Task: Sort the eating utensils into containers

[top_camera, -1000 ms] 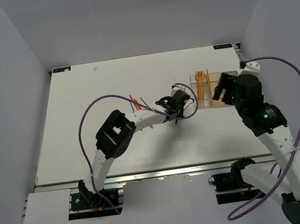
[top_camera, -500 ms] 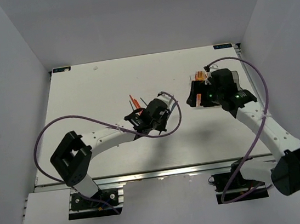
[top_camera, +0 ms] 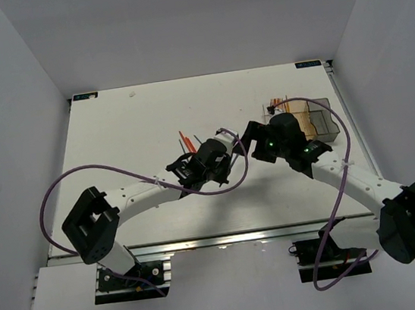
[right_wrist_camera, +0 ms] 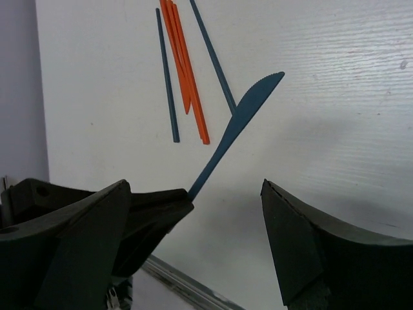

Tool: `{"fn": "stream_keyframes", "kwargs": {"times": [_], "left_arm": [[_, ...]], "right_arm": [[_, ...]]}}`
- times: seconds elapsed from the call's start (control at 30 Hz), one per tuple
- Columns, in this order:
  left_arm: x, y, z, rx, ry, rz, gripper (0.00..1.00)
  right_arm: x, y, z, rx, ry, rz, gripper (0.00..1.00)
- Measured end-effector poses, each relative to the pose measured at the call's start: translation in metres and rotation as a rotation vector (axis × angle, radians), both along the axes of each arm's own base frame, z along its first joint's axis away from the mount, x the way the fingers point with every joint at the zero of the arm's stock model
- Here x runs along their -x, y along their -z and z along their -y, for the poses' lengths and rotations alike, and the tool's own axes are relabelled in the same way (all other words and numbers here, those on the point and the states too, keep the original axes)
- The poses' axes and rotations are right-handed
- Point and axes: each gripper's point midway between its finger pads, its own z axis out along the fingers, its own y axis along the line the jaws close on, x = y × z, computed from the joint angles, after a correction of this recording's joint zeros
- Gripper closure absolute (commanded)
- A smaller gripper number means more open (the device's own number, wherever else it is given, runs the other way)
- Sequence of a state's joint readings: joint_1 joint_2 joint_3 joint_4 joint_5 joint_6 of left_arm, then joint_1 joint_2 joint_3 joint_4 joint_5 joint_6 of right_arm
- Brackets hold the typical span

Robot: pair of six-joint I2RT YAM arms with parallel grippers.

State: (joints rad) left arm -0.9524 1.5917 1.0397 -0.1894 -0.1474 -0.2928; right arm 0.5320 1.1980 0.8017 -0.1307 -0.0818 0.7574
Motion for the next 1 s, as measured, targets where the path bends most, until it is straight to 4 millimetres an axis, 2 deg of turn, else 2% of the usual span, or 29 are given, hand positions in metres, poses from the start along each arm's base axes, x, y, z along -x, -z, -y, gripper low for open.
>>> {"fn": "stream_keyframes", "kwargs": {"times": [0.2, 0.33, 0.4, 0.43, 0.53, 0.6, 0.63, 0.67, 0.83, 0.87, 0.9, 0.93, 0.97, 1.0], "left_arm": [[0.002, -0.018, 0.005, 0.06, 0.019, 0.022, 1.0], [0.004, -0.025, 0.01, 0.099, 0.035, 0.026, 1.0], [0.005, -0.025, 0.012, 0.112, 0.041, 0.023, 1.0], [0.005, -0.025, 0.013, 0.117, 0.043, 0.022, 1.0], [0.006, -0.024, 0.014, 0.122, 0.045, 0.019, 1.0], [0.005, -0.025, 0.014, 0.124, 0.042, 0.02, 1.0], [0.005, -0.025, 0.013, 0.124, 0.041, 0.021, 1.0], [0.005, -0.025, 0.013, 0.123, 0.039, 0.022, 1.0], [0.003, -0.03, 0.007, 0.112, 0.018, 0.037, 1.0], [0.003, -0.031, 0.005, 0.11, 0.012, 0.041, 0.95], [0.002, -0.033, 0.003, 0.105, 0.003, 0.045, 0.81], [0.0, -0.036, 0.001, 0.1, -0.013, 0.052, 0.56], [-0.001, -0.04, -0.002, 0.094, -0.03, 0.058, 0.18], [-0.003, -0.045, -0.005, 0.095, -0.049, 0.065, 0.03]], "right_arm": [[-0.005, 0.001, -0.008, -0.078, 0.045, -0.018, 0.16], [-0.009, 0.001, -0.013, -0.128, 0.064, -0.024, 0.23], [-0.01, 0.004, -0.015, -0.144, 0.069, -0.032, 0.32], [-0.011, 0.005, -0.017, -0.152, 0.072, -0.04, 0.43], [-0.013, 0.007, -0.021, -0.18, 0.077, -0.053, 0.66], [-0.012, 0.008, -0.022, -0.197, 0.082, -0.058, 0.71], [-0.012, 0.009, -0.022, -0.209, 0.086, -0.062, 0.89], [-0.011, 0.009, -0.023, -0.216, 0.086, -0.063, 1.0], [-0.012, 0.011, -0.023, -0.263, 0.11, -0.079, 1.0], [-0.013, 0.01, -0.024, -0.277, 0.112, -0.078, 1.0], [-0.013, 0.009, -0.025, -0.296, 0.119, -0.079, 1.0], [-0.014, 0.007, -0.026, -0.315, 0.129, -0.081, 1.0], [-0.015, 0.005, -0.026, -0.34, 0.143, -0.081, 1.0], [-0.017, 0.003, -0.025, -0.364, 0.167, -0.076, 1.0]]}}
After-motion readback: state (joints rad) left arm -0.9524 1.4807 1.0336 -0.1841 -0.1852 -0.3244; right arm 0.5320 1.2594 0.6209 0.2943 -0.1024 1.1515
